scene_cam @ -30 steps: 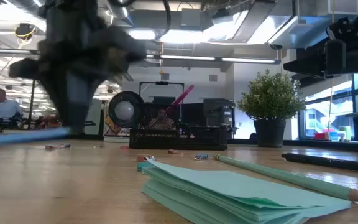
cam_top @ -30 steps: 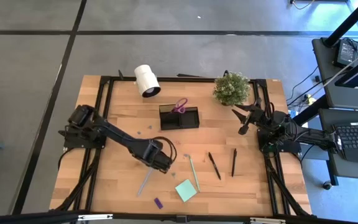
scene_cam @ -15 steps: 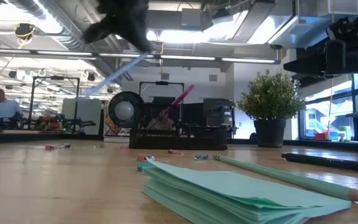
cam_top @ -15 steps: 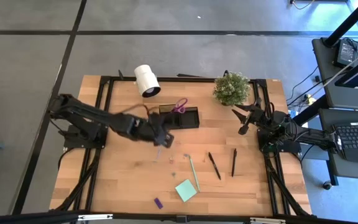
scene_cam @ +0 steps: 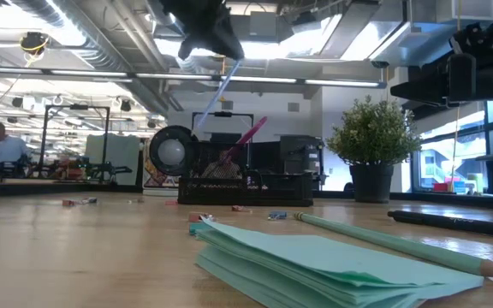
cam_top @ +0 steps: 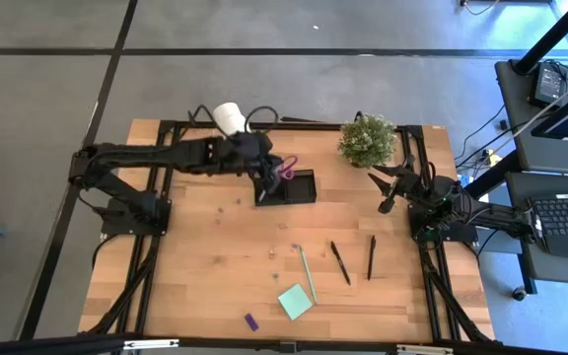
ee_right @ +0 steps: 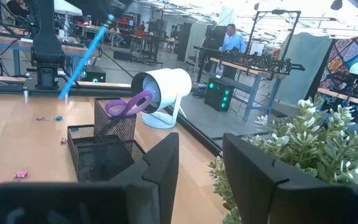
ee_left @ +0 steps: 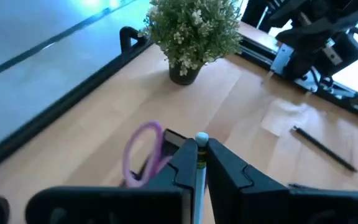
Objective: Pick and place office supplies into organizer
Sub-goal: Put the blue pencil into the black desk organizer
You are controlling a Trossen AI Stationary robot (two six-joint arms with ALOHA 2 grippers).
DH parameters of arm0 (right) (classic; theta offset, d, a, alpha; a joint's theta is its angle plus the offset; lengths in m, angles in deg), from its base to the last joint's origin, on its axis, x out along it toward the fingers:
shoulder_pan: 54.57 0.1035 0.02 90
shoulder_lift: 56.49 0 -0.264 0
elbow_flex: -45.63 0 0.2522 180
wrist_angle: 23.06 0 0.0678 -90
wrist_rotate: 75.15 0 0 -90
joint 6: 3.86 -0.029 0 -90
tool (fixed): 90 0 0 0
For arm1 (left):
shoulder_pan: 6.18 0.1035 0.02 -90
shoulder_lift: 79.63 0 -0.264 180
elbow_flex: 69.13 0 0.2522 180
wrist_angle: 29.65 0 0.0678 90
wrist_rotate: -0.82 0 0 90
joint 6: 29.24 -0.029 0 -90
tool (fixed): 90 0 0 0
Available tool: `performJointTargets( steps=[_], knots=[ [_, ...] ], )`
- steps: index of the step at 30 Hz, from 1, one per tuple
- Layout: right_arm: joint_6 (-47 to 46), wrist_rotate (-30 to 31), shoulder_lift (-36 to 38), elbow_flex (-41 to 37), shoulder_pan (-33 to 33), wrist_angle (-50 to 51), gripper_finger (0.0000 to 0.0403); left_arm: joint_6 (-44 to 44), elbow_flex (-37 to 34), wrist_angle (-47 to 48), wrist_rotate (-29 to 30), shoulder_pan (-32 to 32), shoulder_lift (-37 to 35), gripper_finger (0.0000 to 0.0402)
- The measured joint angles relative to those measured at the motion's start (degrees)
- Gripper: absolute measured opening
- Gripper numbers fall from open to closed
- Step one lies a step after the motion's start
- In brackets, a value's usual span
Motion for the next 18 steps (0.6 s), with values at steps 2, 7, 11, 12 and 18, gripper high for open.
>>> performJointTargets(
  steps=[2,7,11,12,18],
  knots=[
    [-0.01,-0.02,-0.01,0.01,0.0,0.01,0.0129,-3.27,0.0,-1.49,-2.47,2.07,0.0,0.0017],
    [-0.01,-0.01,0.0,0.01,0.0,-0.01,0.0129,-8.78,0.0,-6.03,-9.66,6.73,0.0,0.0017],
    [-0.03,0.0,0.01,0.01,-0.02,0.01,0.0129,-10.78,0.0,-8.37,-13.65,9.45,0.0,0.0017],
    [-0.02,-0.02,0.0,0.01,0.0,-0.01,0.0129,-11.66,0.0,-8.51,-14.34,10.03,0.0,0.0017],
    [-1.33,-0.02,0.0,0.0,0.0,-0.01,0.0129,-15.45,0.0,-7.56,-16.86,12.28,0.36,0.0017]
  ],
)
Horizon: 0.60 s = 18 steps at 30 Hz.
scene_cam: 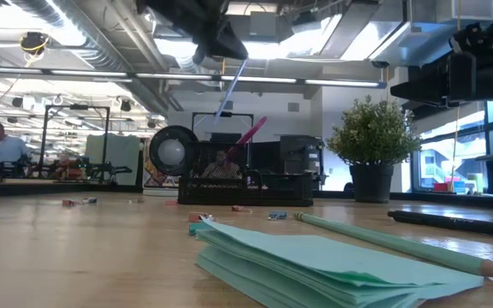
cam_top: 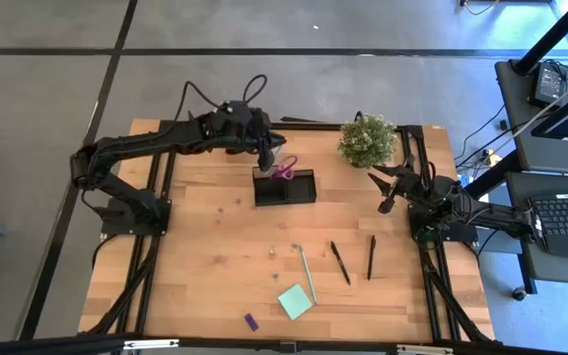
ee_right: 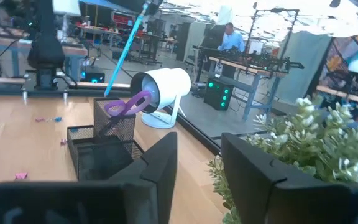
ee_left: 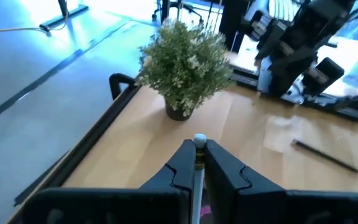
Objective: Pick and place office supplies into organizer
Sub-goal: Put the blue pencil into the black desk organizer
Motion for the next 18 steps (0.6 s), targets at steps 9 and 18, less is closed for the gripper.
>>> performJointTargets(
  steps=[9,18],
  knots=[
    [-1.62,0.02,0.01,0.01,-0.02,0.02,0.0129,-3.38,-1.68,-0.07,0.89,0.69,0.01,0.0017],
    [-1.56,0.04,0.01,0.01,-0.02,0.1,0.0129,-3.46,-2.75,-2.92,0.91,0.47,5.25,0.0017]
  ],
)
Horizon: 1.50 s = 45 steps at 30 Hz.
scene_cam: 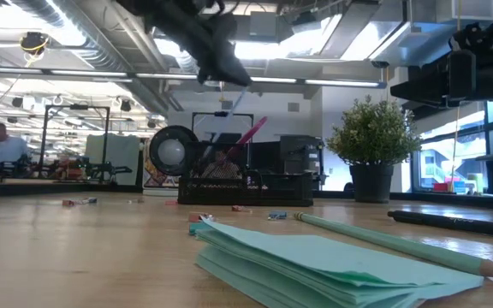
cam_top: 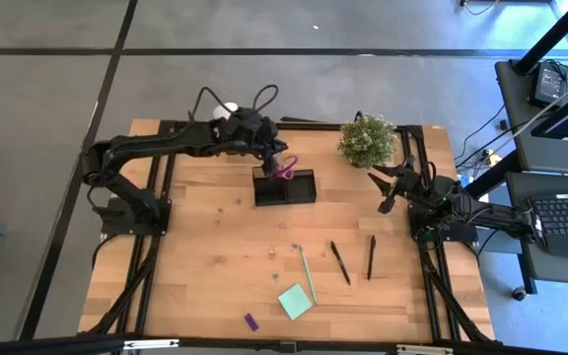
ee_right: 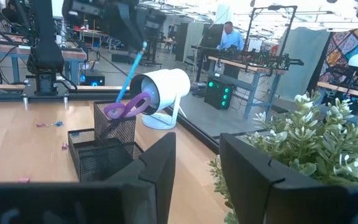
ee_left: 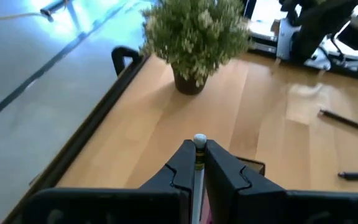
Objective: Pick and place office supplies into organizer
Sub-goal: Put the blue pencil into the black desk organizer, then put the light blue pencil into the black desk organizer
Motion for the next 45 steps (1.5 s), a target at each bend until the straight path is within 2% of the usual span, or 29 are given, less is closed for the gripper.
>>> performJointTargets(
  steps=[16,26,45],
  knots=[
    [0.02,0.01,0.01,-0.01,0.0,0.27,0.0129,1.57,0.0,0.27,-0.61,-1.38,6.28,0.0018],
    [-0.03,0.01,-0.02,0.0,0.0,0.27,0.0129,1.67,0.0,1.02,-0.57,-1.55,7.04,0.0034],
    [-0.03,-0.02,-0.01,0.0,0.01,0.25,0.0129,2.73,0.0,1.18,-0.55,-1.55,5.67,0.0107]
  ],
)
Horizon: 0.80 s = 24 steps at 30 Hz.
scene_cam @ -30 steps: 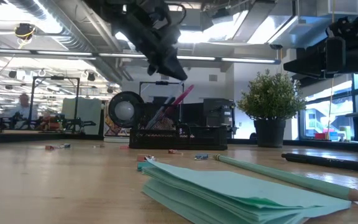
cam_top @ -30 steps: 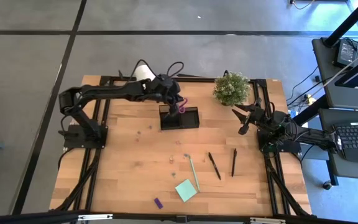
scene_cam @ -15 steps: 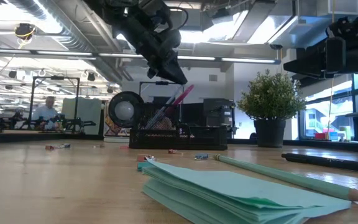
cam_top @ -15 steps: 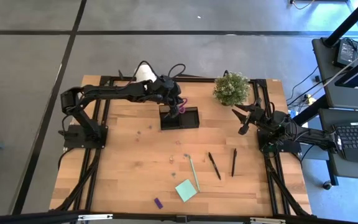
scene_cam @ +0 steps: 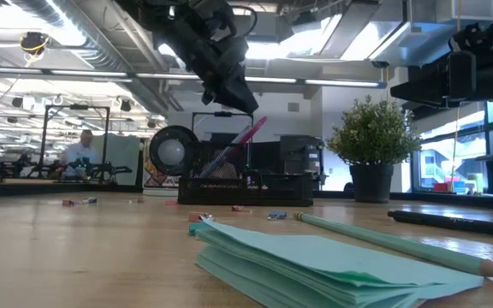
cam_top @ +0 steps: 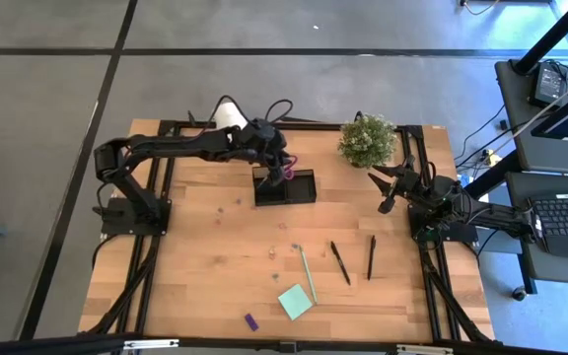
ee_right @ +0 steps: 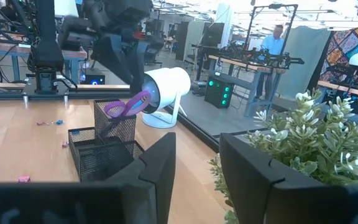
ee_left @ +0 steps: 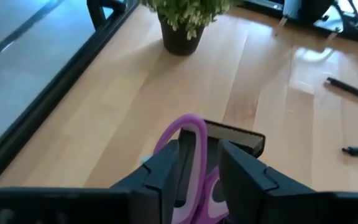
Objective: Pick and place office supplies into organizer
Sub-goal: Put the light blue pencil into the black desk organizer
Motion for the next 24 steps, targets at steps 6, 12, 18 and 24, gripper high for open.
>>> performJointTargets(
  steps=[6,12,18,24],
  knots=[
    [0.02,0.0,0.01,-0.01,0.0,0.02,0.0129,-5.05,0.0,-0.81,-1.94,-1.89,-3.69,0.011],
    [0.09,0.0,0.0,-0.01,0.0,0.02,0.0129,-0.51,0.04,-2.35,-2.27,-5.85,-6.22,0.0111],
    [0.21,0.0,-0.01,-0.02,0.0,0.0,0.0129,-2.7,0.04,-2.43,-2.29,-12.74,-6.13,0.0107],
    [0.17,0.0,0.01,-0.02,-0.01,0.0,0.0129,11.12,0.08,-5.36,-1.46,-18.13,-5.38,0.0108]
  ],
)
